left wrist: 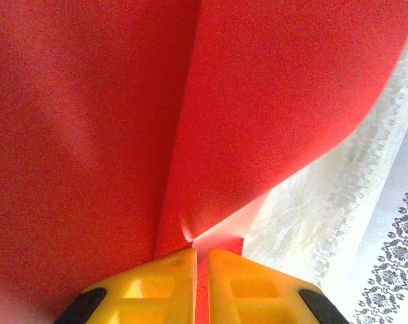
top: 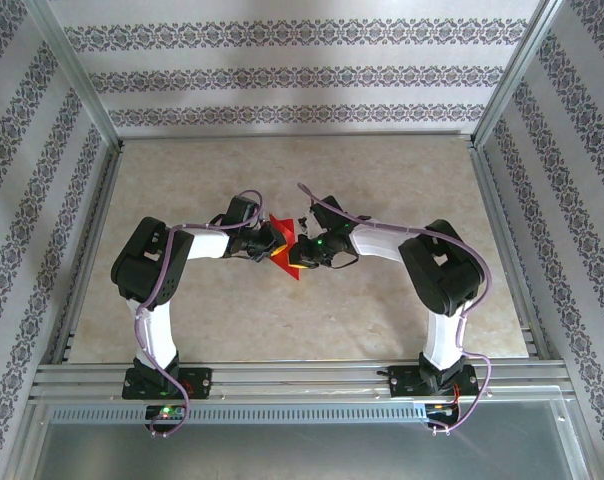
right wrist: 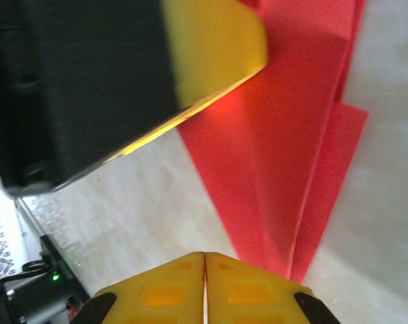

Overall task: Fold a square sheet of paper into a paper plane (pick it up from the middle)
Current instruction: Fourth fold the wing at the center of the table.

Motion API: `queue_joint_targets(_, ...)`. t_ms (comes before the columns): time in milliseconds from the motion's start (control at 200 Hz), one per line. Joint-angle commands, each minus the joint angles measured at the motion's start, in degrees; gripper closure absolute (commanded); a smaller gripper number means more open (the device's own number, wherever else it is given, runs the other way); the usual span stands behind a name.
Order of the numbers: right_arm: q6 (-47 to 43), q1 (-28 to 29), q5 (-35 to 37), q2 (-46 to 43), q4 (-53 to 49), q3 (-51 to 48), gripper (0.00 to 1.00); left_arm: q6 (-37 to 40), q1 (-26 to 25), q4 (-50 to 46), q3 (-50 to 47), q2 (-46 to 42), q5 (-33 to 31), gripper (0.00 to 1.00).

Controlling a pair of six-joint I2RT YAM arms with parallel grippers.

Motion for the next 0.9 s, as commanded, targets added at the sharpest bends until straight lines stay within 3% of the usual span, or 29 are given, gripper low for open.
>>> queue_joint_targets(0, -0.3, 0.4, 2.3, 2.6, -1.8, 1.3, 0.91, 1.2, -0.6, -6.0, -0.4, 2.9, -2.8, 0.87)
queue_joint_targets(530, -10.7, -0.1, 2.3, 0.7, -13.2, -4.1, 0.91, 7.2, -2.0, -2.8, -0.4, -8.3, 0.8, 0.83)
queue_joint_targets(894, -13.3, -0.3, 1.2, -0.6, -16.0, -5.4, 0.91, 11.8, -4.3, -5.0, -0.5, -5.2, -1.1, 0.83)
